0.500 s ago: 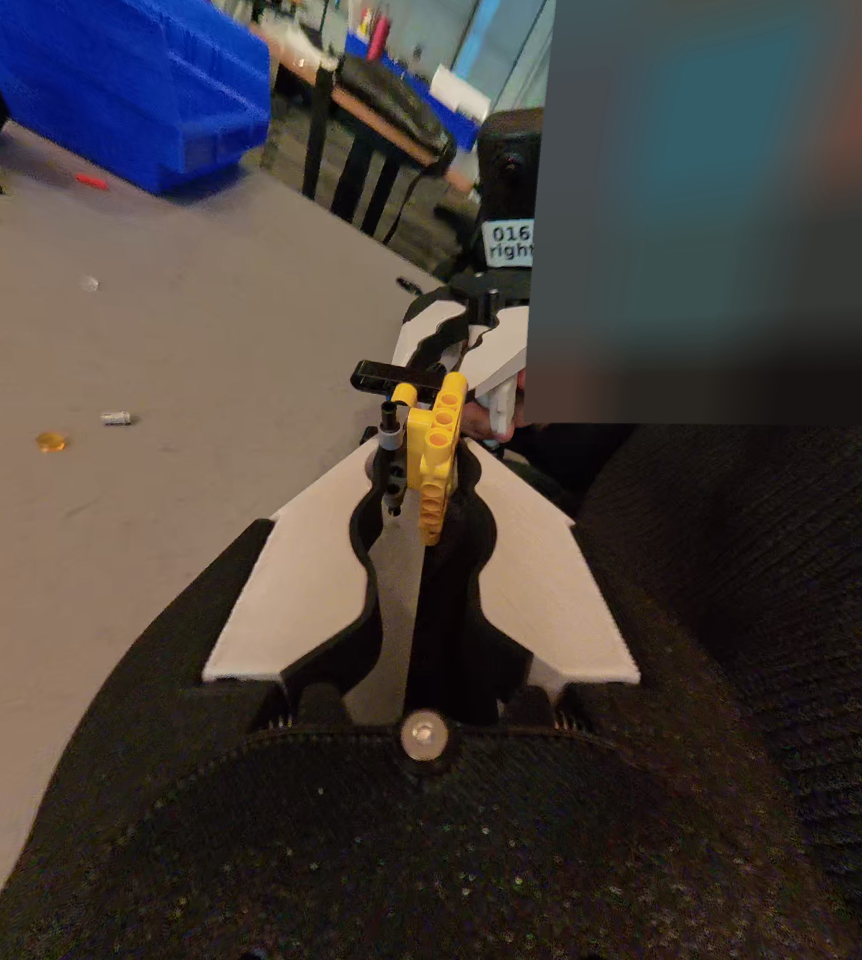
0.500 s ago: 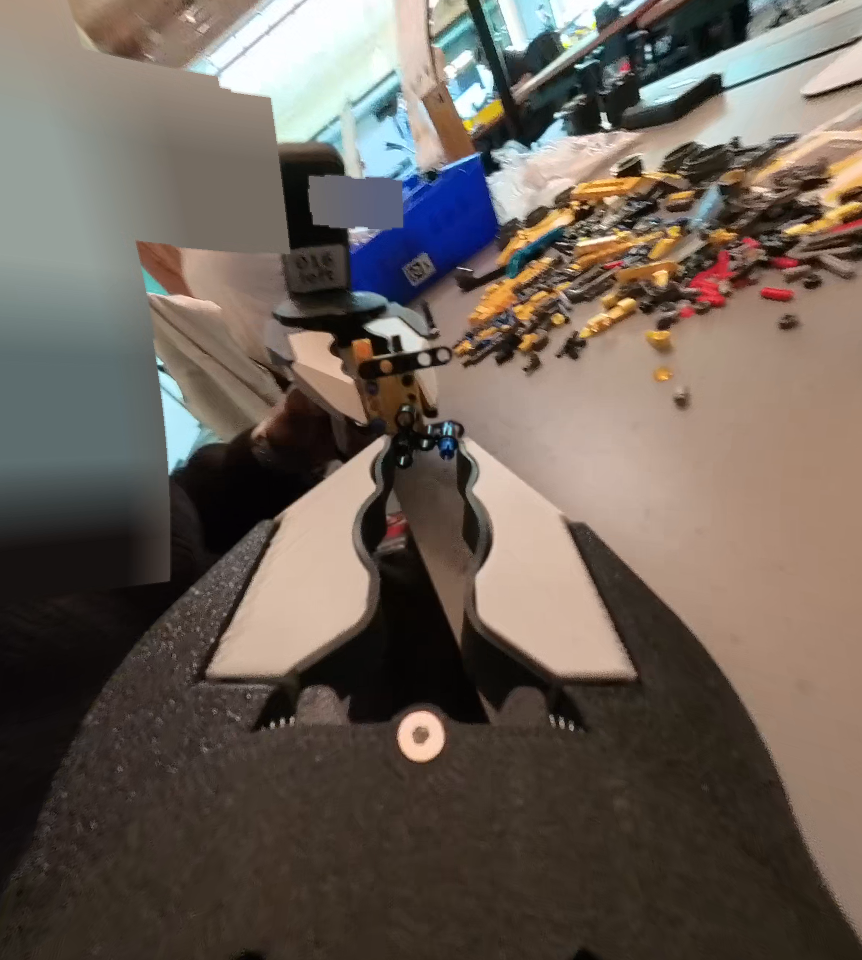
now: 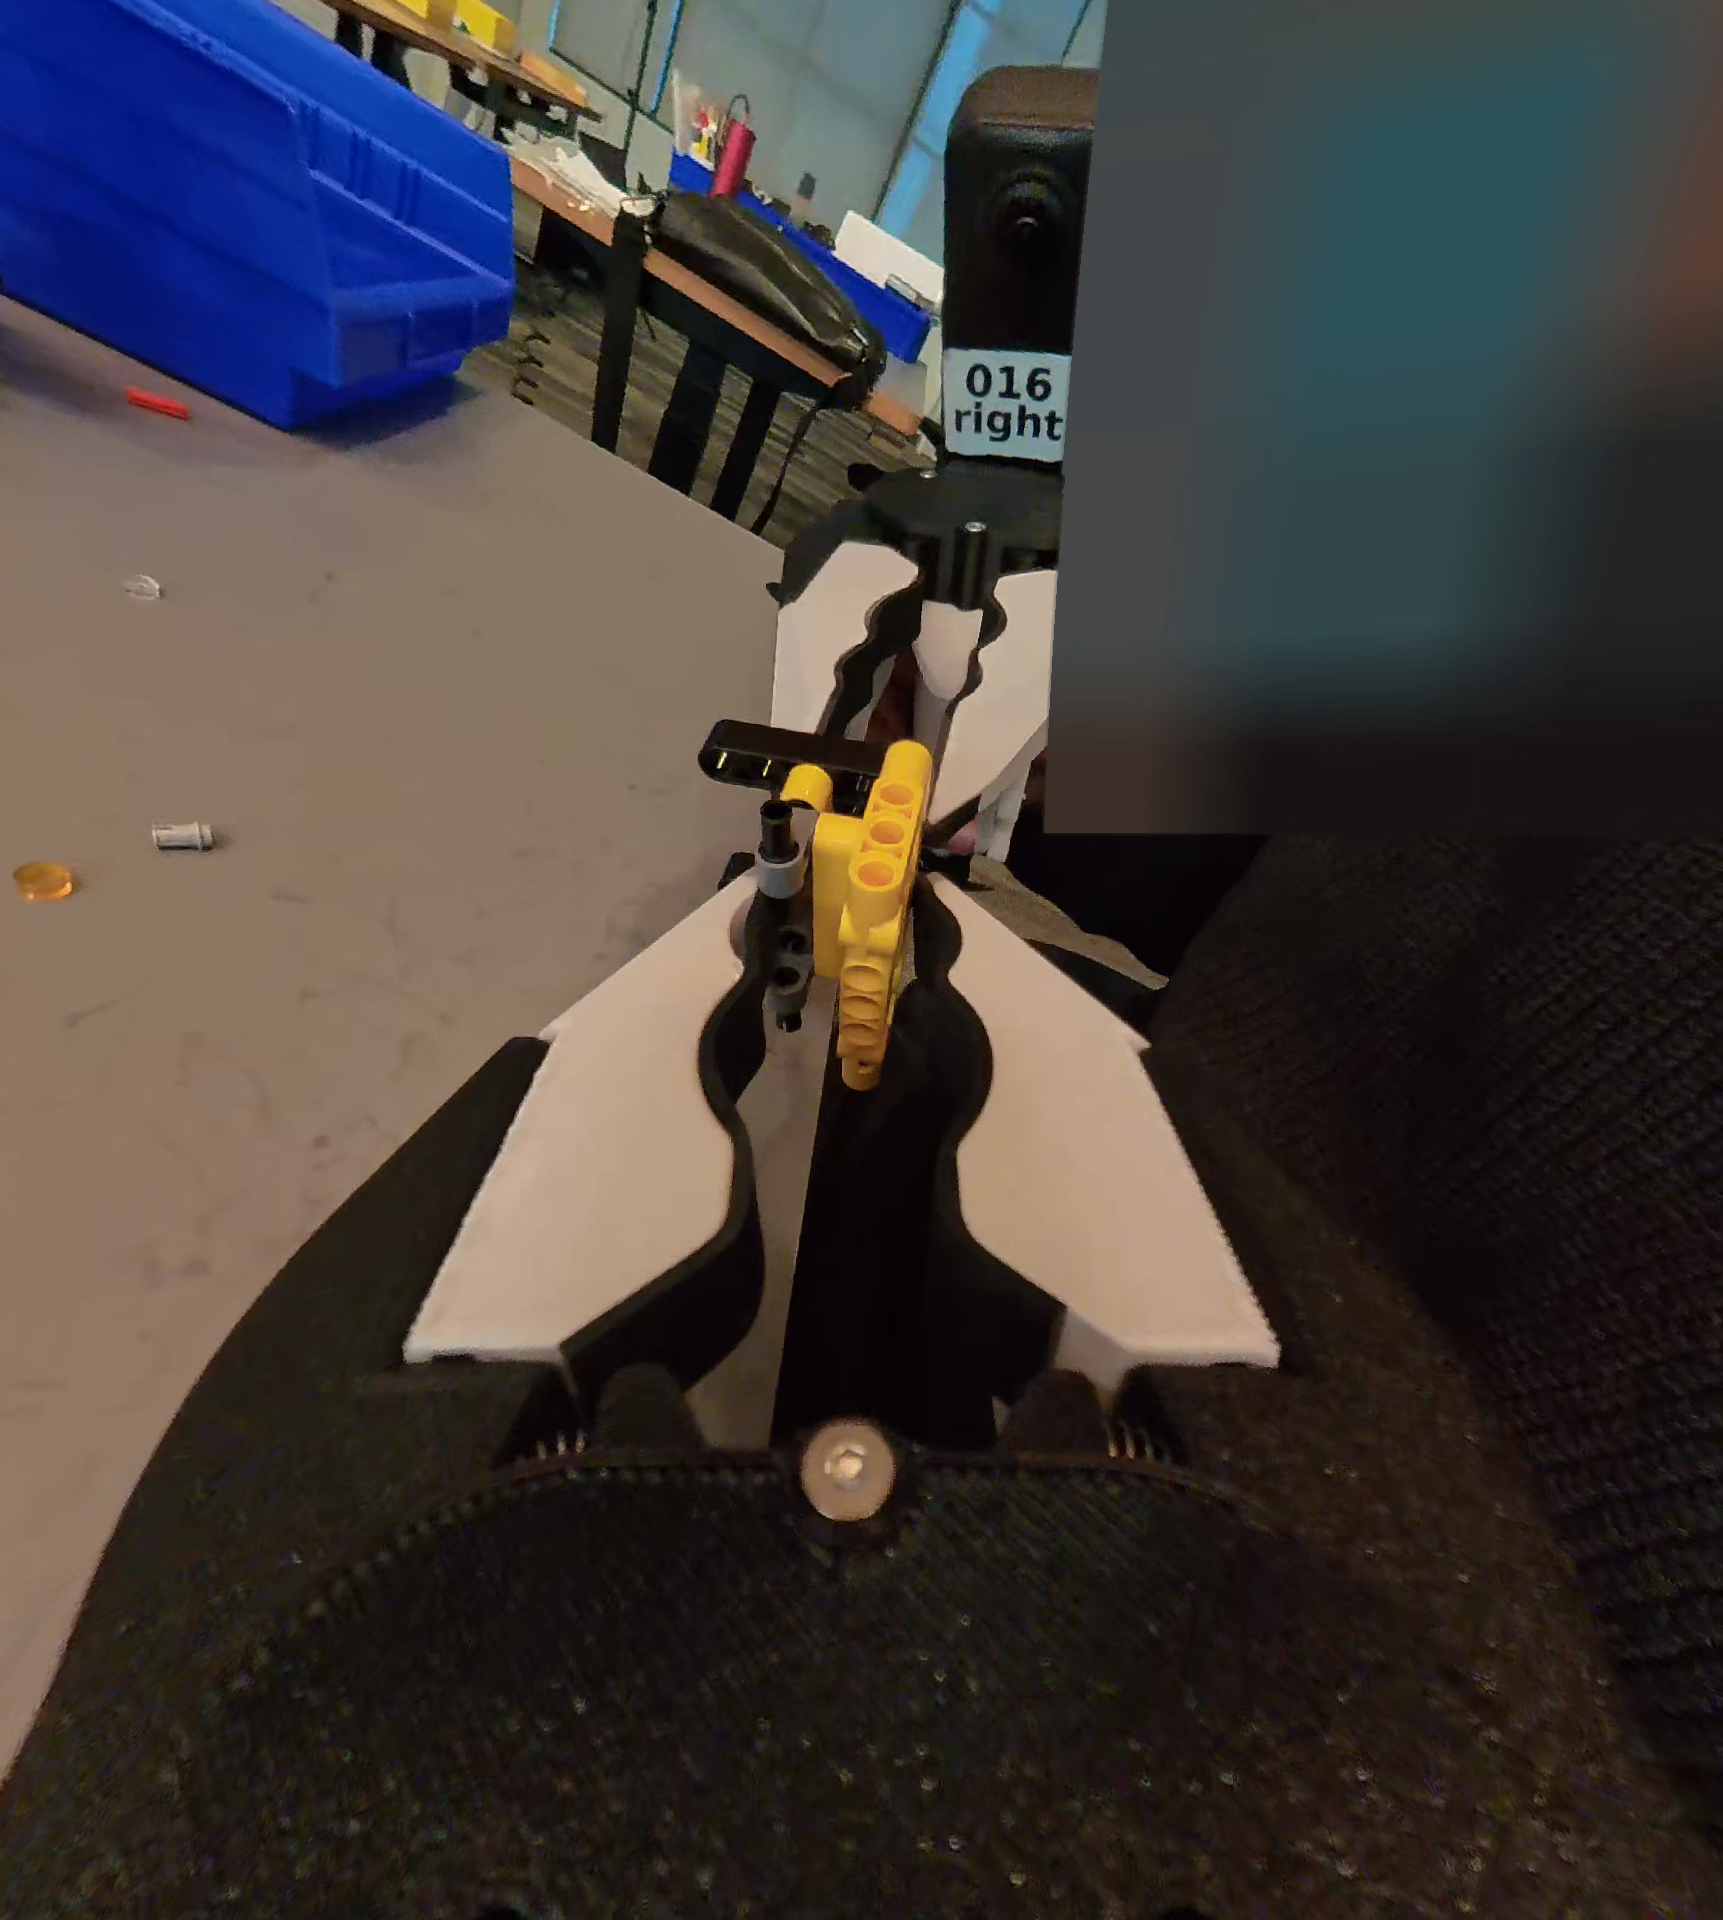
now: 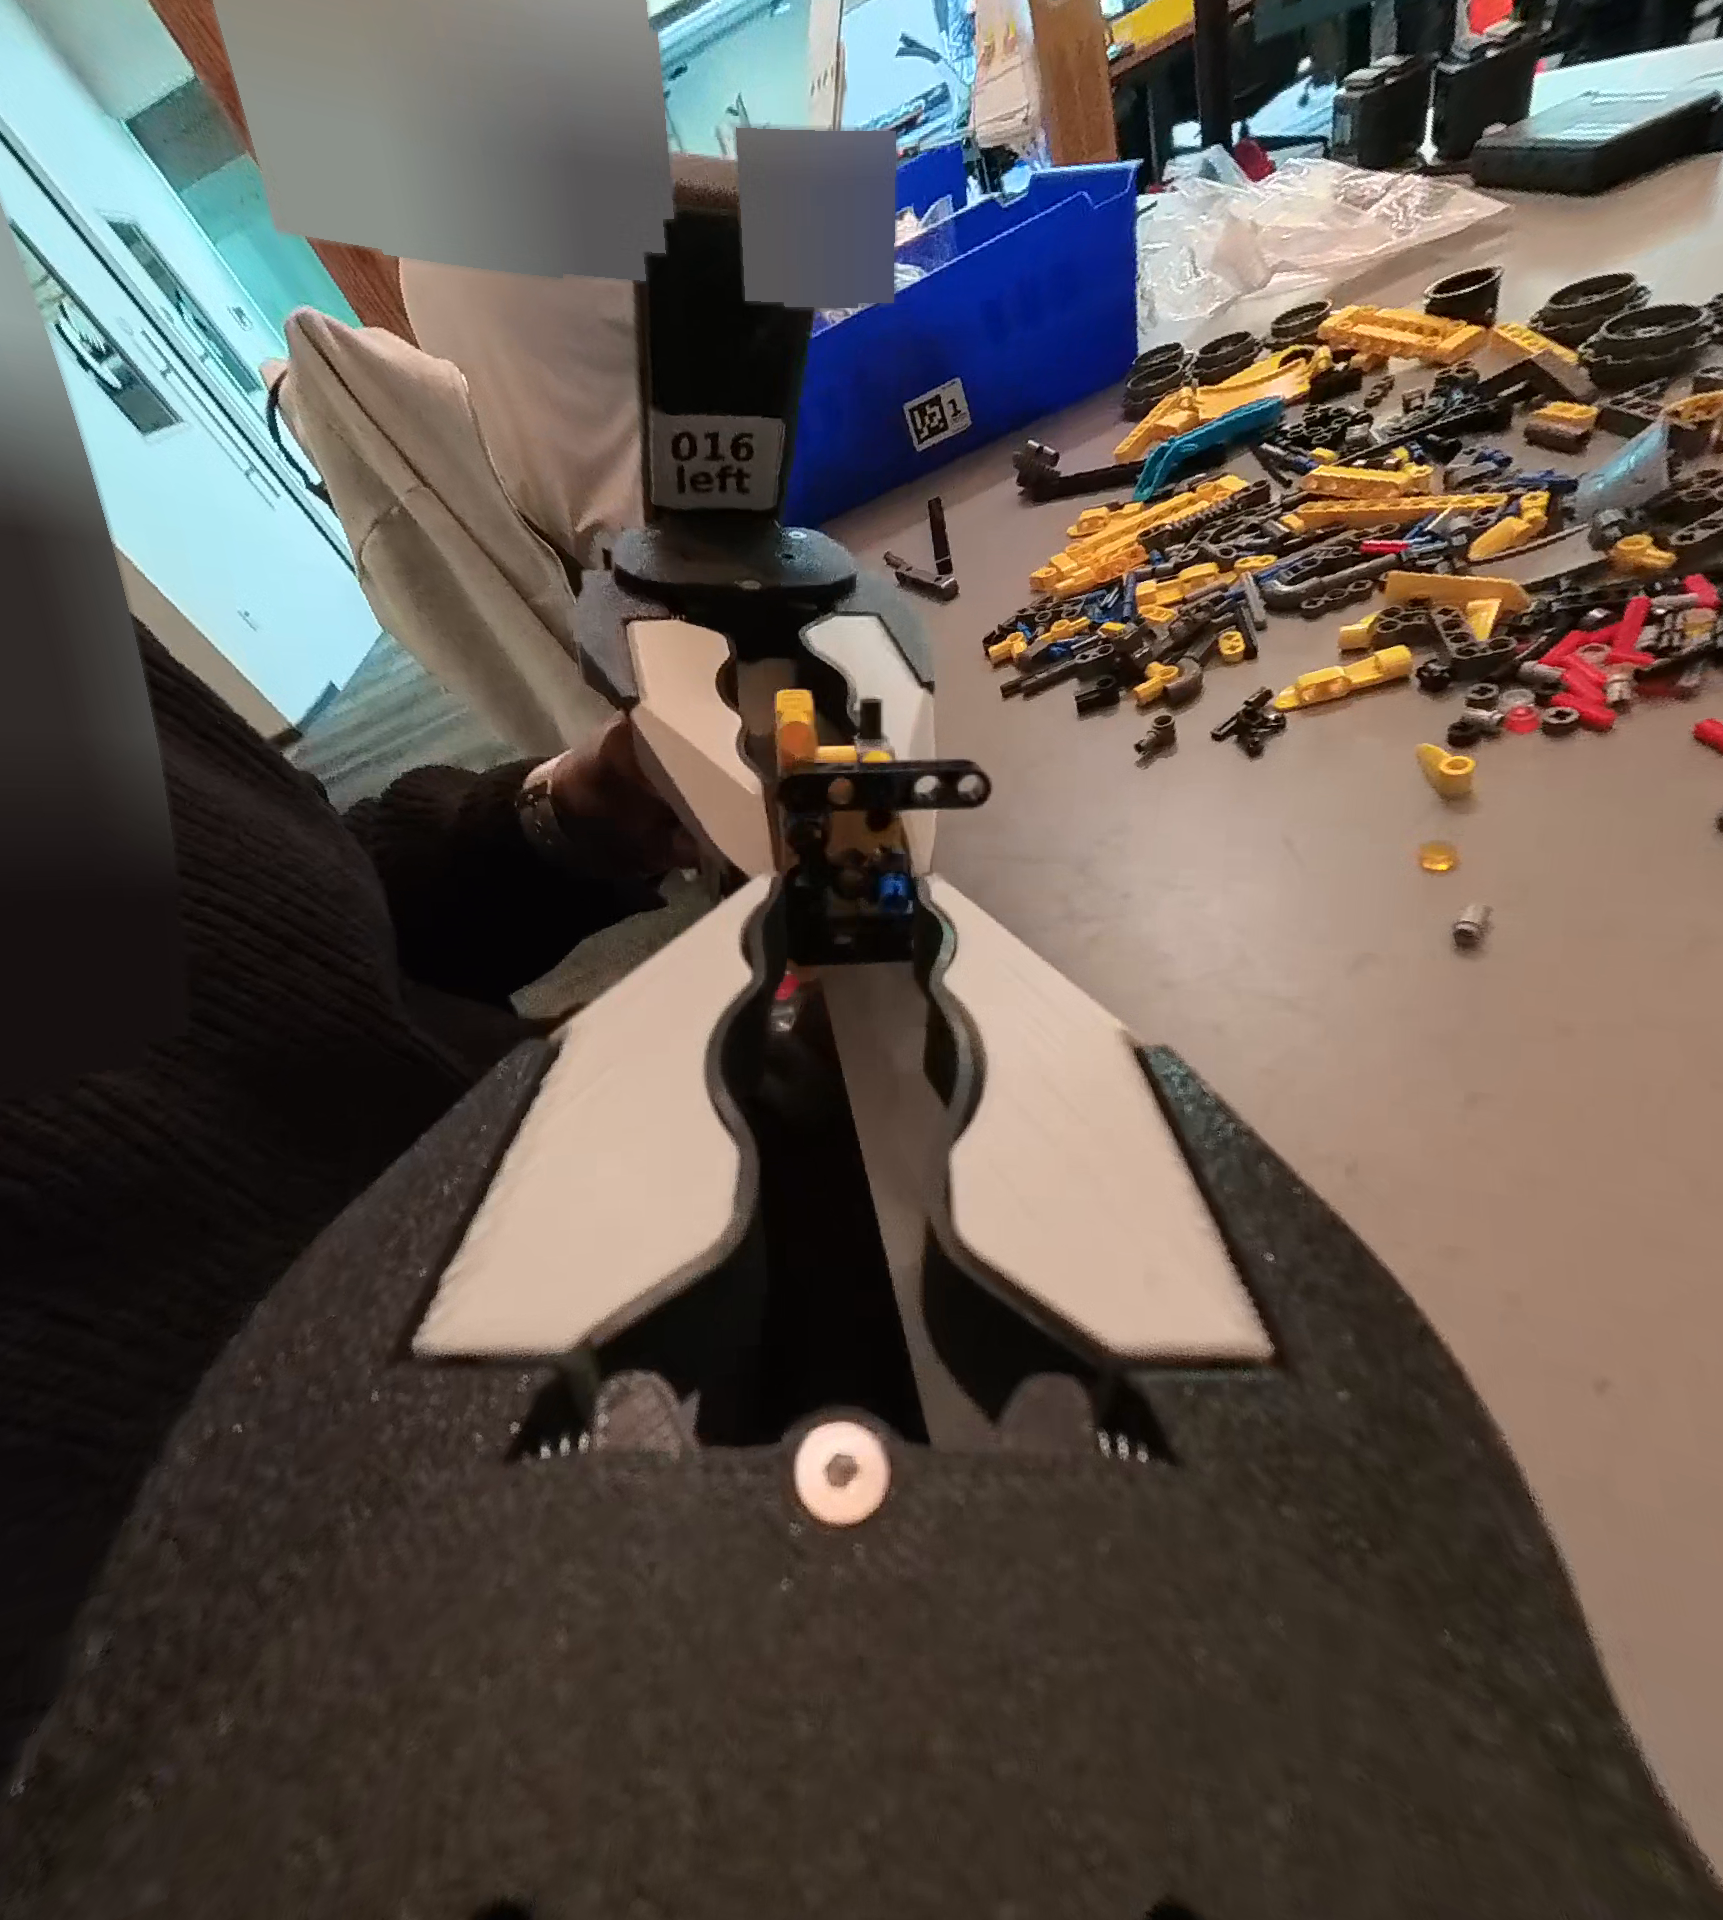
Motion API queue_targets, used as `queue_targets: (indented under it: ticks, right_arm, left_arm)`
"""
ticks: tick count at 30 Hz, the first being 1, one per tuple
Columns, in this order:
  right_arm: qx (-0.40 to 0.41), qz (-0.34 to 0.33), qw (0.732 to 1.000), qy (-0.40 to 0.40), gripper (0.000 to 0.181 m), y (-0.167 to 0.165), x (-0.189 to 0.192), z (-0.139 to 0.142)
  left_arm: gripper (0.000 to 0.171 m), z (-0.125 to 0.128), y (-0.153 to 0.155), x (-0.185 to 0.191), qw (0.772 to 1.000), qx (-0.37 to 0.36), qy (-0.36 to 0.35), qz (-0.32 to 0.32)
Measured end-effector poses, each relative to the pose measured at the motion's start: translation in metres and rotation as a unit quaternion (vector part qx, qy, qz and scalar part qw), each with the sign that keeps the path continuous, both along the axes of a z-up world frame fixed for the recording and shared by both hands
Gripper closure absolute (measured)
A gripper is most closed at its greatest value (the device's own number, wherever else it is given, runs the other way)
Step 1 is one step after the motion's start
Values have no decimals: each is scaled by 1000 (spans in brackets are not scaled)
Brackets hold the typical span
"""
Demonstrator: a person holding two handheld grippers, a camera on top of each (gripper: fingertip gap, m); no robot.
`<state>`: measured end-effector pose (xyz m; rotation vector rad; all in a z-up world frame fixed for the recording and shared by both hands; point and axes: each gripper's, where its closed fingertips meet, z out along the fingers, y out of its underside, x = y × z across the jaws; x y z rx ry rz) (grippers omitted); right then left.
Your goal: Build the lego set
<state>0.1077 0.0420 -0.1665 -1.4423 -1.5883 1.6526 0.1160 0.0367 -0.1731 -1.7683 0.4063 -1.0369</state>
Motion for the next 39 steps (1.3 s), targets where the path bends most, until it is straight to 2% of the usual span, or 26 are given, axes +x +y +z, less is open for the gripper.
queue_targets:
  ticks: [4, 9, 14, 17, 20, 29, 39]
  right_arm:
    - [33, 15, 999, -5, 159, -2, 2, -4]
    - [28, 25, 999, -12, 159, 0, 0, -5]
    - [-61, 27, 997, -26, 159, 6, -3, -6]
    - [-147, 32, 987, -56, 159, 12, -4, -9]
    - [-193, 33, 977, -80, 159, 17, -7, -15]
    - [-284, 58, 952, -96, 159, 16, -11, -13]
    - [-297, 59, 950, -81, 158, 14, -17, -7]
  left_arm:
    - [150, -2, 1, 1, 1000, -13, -5, -6]
    - [150, -3, 3, 0, 1000, -22, -9, -3]
    - [150, -2, 10, -3, 998, -47, -47, 12]
    - [152, -2, 16, -6, 995, -67, -75, 26]
    - [152, -6, 22, -10, 991, -92, -87, 41]
    - [151, -2, 23, -15, 987, -98, -124, 38]
    - [150, 1, 20, -17, 986, -91, -132, 40]
